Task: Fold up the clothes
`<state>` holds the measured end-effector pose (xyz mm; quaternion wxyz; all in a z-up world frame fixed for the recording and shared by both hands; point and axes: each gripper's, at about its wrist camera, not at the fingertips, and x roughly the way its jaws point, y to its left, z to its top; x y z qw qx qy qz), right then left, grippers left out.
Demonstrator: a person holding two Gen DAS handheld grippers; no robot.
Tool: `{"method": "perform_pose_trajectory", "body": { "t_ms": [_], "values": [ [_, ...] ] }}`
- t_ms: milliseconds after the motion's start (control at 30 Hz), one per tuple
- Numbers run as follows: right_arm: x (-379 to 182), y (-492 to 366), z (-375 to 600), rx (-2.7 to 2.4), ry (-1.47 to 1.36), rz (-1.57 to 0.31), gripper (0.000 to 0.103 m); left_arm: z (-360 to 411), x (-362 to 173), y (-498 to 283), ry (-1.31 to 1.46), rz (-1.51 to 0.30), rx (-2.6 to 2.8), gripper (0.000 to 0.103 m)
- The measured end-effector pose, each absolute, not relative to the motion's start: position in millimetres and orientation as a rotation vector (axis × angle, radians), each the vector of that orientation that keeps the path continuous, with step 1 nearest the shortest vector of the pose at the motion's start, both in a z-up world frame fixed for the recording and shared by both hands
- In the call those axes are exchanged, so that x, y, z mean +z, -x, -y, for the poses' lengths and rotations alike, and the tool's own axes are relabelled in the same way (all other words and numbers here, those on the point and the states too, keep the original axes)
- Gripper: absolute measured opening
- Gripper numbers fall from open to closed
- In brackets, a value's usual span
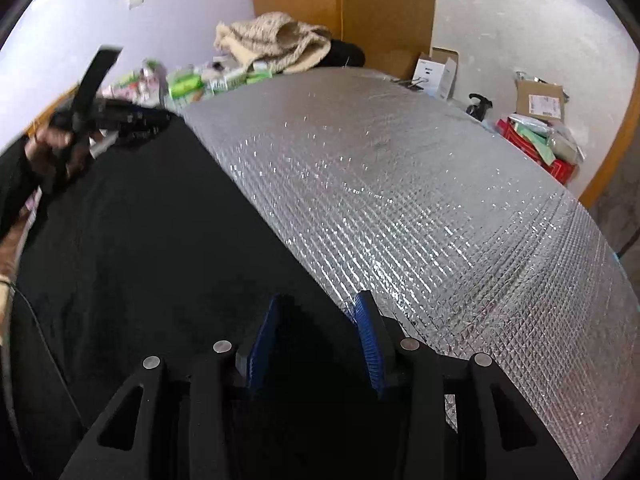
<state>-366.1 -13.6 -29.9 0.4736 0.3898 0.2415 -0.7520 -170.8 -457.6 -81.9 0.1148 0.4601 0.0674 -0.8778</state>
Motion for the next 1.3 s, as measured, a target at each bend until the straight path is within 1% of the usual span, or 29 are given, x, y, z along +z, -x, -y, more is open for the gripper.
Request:
{"method": "perform_pose_trajectory", "body": {
  "t_ms": [67,100,133,167,200,233,333,367,500,667,1000,1167,1300],
  "values": [
    [-30.0,363.7,16.3,-1.843,-0.950,-0.621,0.040,458.7,-83.7,172.8,-1.361,-0.225,-2.563,0.034],
    [-30.3,363.3,17.3,-1.845,-0.956,-0.629,0.038,457.2,-83.3,172.4,-1.358,-0.208,-2.569,0.033],
    [-30.6,362.9,18.4,-1.846,-0.961,-0.636,0.029,455.9,-82.9,171.5,-1.353,-0.193,-2.573,0.030],
    [-30.2,361.9,19.3,-1.844,-0.961,-0.643,0.015,454.6,-81.7,170.4,-1.345,-0.181,-2.578,0.028],
    [-29.9,360.9,20.2,-1.841,-0.960,-0.650,0.006,453.6,-79.4,168.9,-1.332,-0.174,-2.584,0.025],
    [-29.5,359.8,21.3,-1.840,-0.959,-0.658,0.004,452.6,-77.2,167.5,-1.320,-0.167,-2.590,0.014],
    [-25.7,352.7,23.4,-1.863,-0.926,-0.702,0.004,451.4,-67.8,163.5,-1.283,-0.178,-2.613,0.008],
    [-23.1,351.9,22.9,-1.869,-0.922,-0.696,0.004,450.0,-63.8,161.9,-1.270,-0.176,-2.621,0.007],
    [-5.4,344.8,17.1,-1.908,-0.877,-0.683,0.003,441.9,-46.3,151.5,-1.192,-0.135,-2.653,0.006],
    [26.0,323.5,5.5,-1.949,-0.796,-0.671,0.003,437.4,-16.5,124.3,-1.025,-0.158,-2.707,0.006],
    [98.3,238.2,-27.0,-1.992,-0.598,-0.651,0.004,413.9,36.2,31.1,-0.660,-0.190,-2.800,0.006],
    [114.5,181.4,-45.7,-1.970,-0.542,-0.643,0.004,397.8,36.2,-29.8,-0.554,-0.214,-2.813,0.006],
    [101.0,137.0,-54.2,-1.918,-0.563,-0.642,0.004,385.0,17.4,-68.3,-0.582,-0.229,-2.791,0.006]
  ]
}}
